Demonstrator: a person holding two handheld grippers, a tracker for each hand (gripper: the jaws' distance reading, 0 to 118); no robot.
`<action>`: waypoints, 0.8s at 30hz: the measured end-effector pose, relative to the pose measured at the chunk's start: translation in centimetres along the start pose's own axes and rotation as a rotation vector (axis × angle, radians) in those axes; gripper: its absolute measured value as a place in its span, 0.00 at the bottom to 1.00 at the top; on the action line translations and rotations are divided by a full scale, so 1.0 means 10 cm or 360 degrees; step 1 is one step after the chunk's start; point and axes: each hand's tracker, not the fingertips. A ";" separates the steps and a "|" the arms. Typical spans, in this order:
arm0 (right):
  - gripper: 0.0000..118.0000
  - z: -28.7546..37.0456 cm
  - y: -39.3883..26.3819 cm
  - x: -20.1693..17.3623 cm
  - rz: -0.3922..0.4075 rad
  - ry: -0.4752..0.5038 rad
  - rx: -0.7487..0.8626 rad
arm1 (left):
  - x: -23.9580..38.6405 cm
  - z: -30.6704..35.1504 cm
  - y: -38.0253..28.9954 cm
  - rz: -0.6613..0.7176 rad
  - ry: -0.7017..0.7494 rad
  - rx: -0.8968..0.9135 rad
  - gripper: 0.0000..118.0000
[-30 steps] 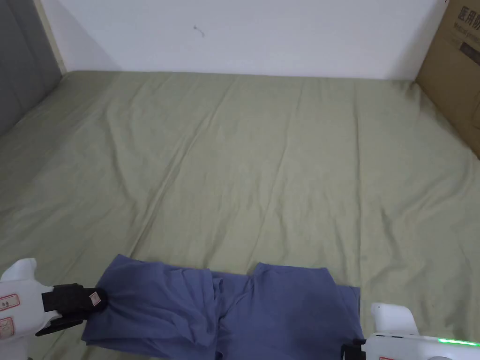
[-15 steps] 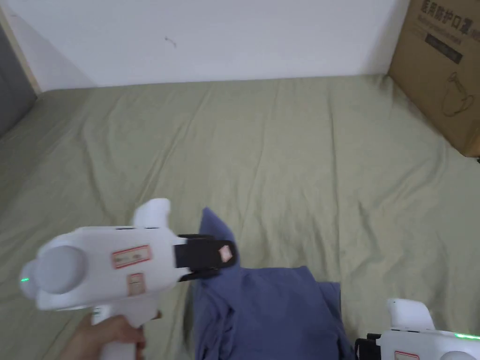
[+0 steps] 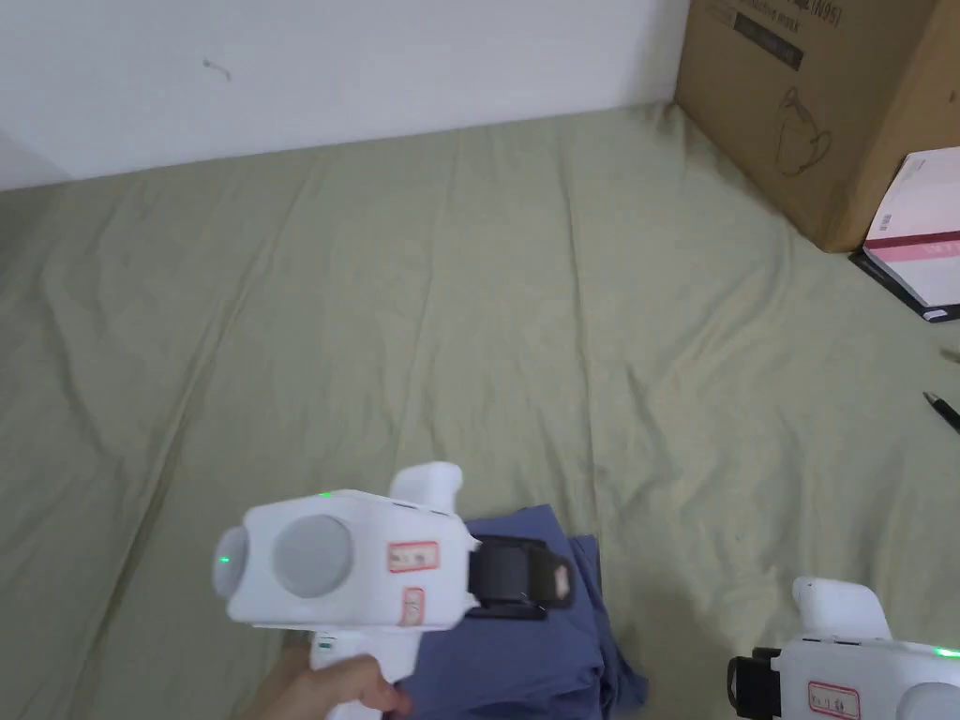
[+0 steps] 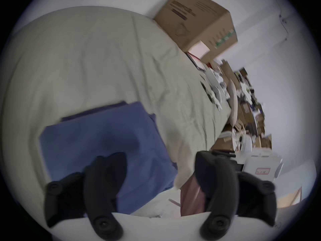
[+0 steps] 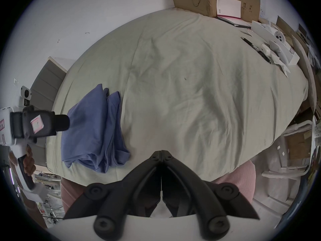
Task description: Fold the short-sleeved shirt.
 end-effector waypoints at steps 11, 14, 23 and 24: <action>0.00 -0.12 -0.01 -0.09 0.0028 0.0075 -0.0014 | -0.39 -0.18 -0.05 0.0127 0.0312 -0.0020 0.01; 0.00 -0.13 -0.02 -0.07 0.0016 0.0078 -0.0020 | -0.20 -0.44 -0.14 0.0108 0.0223 -0.0078 0.00; 0.00 -0.07 -0.04 0.04 -0.0027 0.0051 -0.0011 | 0.37 -0.90 -0.28 -0.0098 0.0176 -0.0202 0.00; 0.00 -0.07 -0.05 0.04 -0.0025 0.0046 -0.0015 | 0.40 -0.91 -0.29 -0.0115 0.0155 -0.0201 0.00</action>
